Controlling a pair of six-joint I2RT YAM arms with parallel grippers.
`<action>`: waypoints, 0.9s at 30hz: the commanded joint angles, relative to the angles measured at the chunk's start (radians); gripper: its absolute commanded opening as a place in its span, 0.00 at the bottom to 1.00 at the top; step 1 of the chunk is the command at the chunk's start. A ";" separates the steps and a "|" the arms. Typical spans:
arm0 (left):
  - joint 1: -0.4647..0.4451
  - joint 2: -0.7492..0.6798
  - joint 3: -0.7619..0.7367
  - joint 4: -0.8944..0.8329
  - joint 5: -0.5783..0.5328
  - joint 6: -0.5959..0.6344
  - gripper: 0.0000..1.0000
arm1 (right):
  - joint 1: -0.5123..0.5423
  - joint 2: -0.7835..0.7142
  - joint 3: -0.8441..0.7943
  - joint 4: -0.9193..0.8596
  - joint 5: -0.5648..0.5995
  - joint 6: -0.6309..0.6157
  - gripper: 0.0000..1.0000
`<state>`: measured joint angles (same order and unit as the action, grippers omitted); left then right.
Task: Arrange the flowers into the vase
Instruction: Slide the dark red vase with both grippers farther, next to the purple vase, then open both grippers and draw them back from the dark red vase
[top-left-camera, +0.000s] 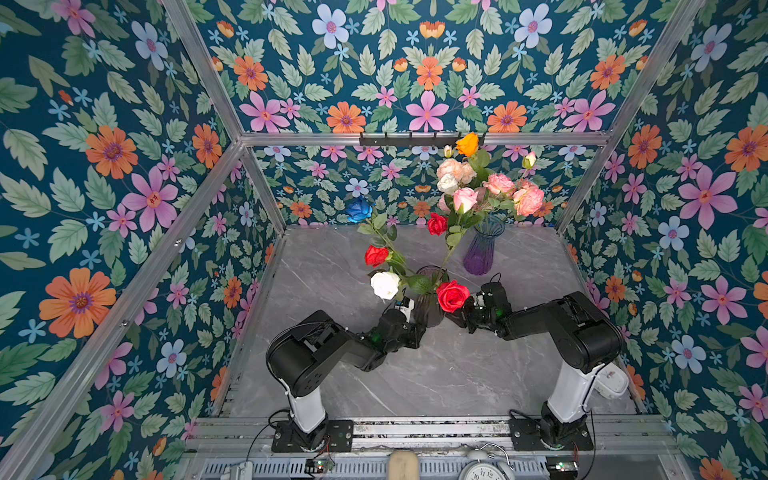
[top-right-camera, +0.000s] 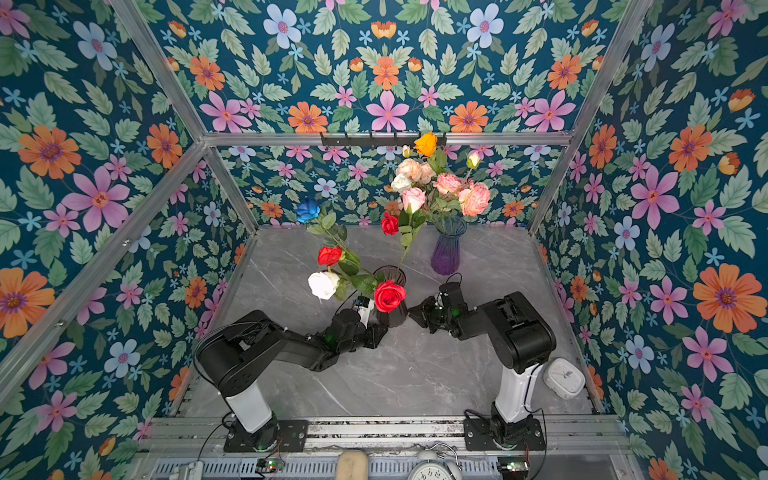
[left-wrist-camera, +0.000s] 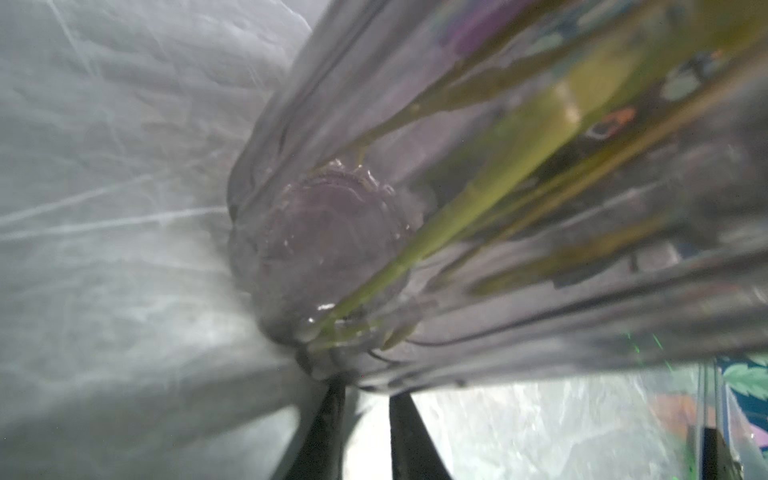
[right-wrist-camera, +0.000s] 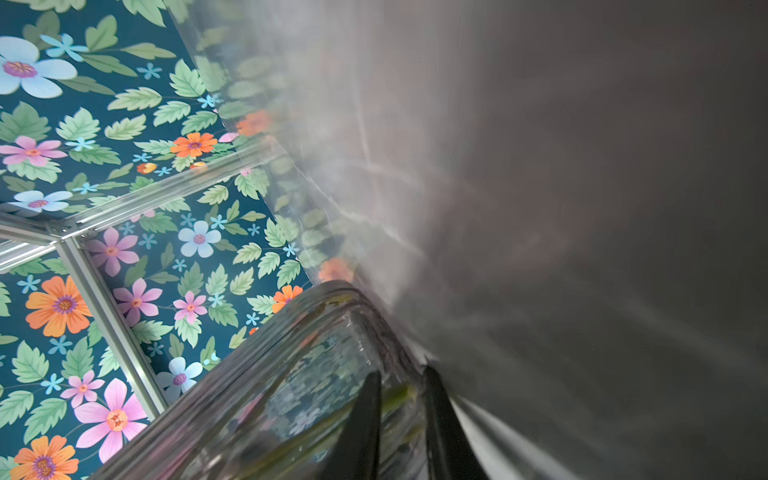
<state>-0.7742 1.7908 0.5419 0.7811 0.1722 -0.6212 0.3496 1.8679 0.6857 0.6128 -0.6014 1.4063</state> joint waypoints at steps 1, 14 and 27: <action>0.017 0.033 0.025 0.033 -0.033 -0.019 0.23 | -0.007 0.025 0.025 0.002 -0.058 -0.013 0.22; 0.109 0.195 0.233 0.000 -0.003 -0.023 0.23 | -0.035 0.116 0.178 -0.057 -0.075 -0.013 0.22; 0.148 0.228 0.287 -0.015 -0.015 -0.009 0.22 | -0.046 0.152 0.225 -0.077 -0.085 -0.017 0.21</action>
<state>-0.6273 2.0289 0.8394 0.7990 0.1757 -0.6464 0.3035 2.0224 0.9146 0.5583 -0.6727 1.3991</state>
